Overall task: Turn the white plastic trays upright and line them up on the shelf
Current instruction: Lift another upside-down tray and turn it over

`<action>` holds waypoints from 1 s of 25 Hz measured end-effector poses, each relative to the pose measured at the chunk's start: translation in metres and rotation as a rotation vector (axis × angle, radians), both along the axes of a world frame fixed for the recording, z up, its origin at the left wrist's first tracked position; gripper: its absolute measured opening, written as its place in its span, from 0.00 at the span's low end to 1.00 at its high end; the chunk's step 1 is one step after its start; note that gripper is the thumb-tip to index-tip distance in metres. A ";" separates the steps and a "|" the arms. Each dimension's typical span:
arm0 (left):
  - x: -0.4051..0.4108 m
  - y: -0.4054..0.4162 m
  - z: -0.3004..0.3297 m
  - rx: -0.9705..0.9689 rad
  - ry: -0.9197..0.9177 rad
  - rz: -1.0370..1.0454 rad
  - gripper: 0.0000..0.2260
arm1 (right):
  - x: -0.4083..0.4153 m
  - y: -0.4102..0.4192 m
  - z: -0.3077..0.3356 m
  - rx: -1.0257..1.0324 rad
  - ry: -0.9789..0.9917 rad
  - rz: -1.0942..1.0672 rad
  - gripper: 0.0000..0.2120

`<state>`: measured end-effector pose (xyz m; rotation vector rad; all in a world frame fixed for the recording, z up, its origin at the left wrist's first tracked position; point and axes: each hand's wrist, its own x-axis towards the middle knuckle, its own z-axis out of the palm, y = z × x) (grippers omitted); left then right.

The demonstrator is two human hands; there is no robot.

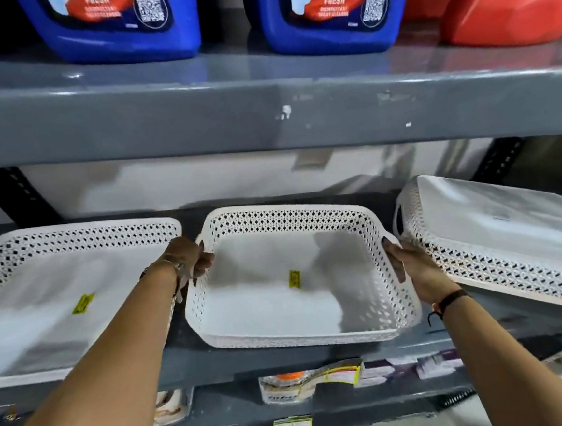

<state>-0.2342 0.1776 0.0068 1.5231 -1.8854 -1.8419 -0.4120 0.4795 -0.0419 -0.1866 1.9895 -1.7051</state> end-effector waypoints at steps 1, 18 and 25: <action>-0.001 0.001 -0.002 -0.050 -0.050 -0.031 0.14 | -0.003 -0.002 -0.002 0.016 0.011 -0.015 0.11; -0.200 0.185 0.023 -0.697 0.024 -0.534 0.16 | -0.129 0.169 0.061 0.421 0.523 -0.560 0.21; -0.288 0.270 -0.016 -0.344 0.075 -0.476 0.20 | -0.211 0.252 0.028 0.454 0.127 -0.386 0.29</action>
